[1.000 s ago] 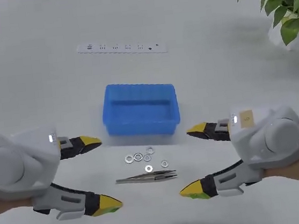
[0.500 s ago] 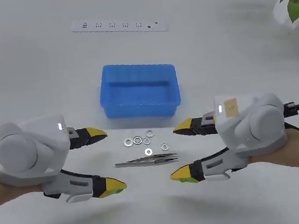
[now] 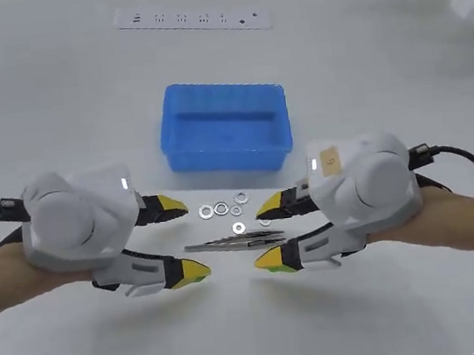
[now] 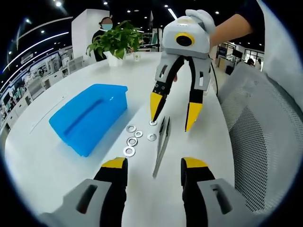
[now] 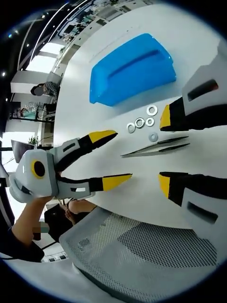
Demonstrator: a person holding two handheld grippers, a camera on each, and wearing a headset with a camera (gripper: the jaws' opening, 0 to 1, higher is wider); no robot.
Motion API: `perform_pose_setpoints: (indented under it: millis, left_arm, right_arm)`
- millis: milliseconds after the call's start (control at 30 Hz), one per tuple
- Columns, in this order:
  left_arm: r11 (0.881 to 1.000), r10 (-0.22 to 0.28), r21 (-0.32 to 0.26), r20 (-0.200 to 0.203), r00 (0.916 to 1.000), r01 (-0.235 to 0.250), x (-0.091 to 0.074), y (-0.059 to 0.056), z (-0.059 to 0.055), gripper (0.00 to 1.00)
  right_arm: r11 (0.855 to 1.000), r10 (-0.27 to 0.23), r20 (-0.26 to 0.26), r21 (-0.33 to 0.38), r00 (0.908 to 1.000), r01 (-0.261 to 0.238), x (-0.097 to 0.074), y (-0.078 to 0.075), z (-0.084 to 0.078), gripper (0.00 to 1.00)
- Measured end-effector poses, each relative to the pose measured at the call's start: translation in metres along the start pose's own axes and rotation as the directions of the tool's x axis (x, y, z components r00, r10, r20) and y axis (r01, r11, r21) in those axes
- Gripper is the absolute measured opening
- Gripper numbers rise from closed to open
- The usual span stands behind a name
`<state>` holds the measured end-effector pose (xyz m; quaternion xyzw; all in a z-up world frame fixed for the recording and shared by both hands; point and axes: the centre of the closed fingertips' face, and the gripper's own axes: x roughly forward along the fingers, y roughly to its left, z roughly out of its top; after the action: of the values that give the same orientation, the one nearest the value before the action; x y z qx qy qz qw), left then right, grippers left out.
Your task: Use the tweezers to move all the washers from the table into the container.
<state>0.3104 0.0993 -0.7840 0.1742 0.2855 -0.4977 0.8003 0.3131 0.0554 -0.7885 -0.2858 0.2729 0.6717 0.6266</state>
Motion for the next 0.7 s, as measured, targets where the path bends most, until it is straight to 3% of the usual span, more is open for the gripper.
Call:
perform_pose_setpoints:
  millis: [333,700]
  left_arm:
    - [0.999,-0.026,0.039,-0.056,0.9981,0.029,0.008,-0.002,-0.009,0.43]
    - [0.997,-0.045,0.062,-0.071,0.9965,0.049,0.01,-0.003,-0.01,0.36]
  right_arm:
    - [1.0,0.025,-0.034,-0.015,0.9991,-0.026,0.004,0.004,-0.004,0.33]
    - [0.999,0.032,-0.063,-0.023,0.9975,-0.034,0.01,0.002,-0.01,0.28]
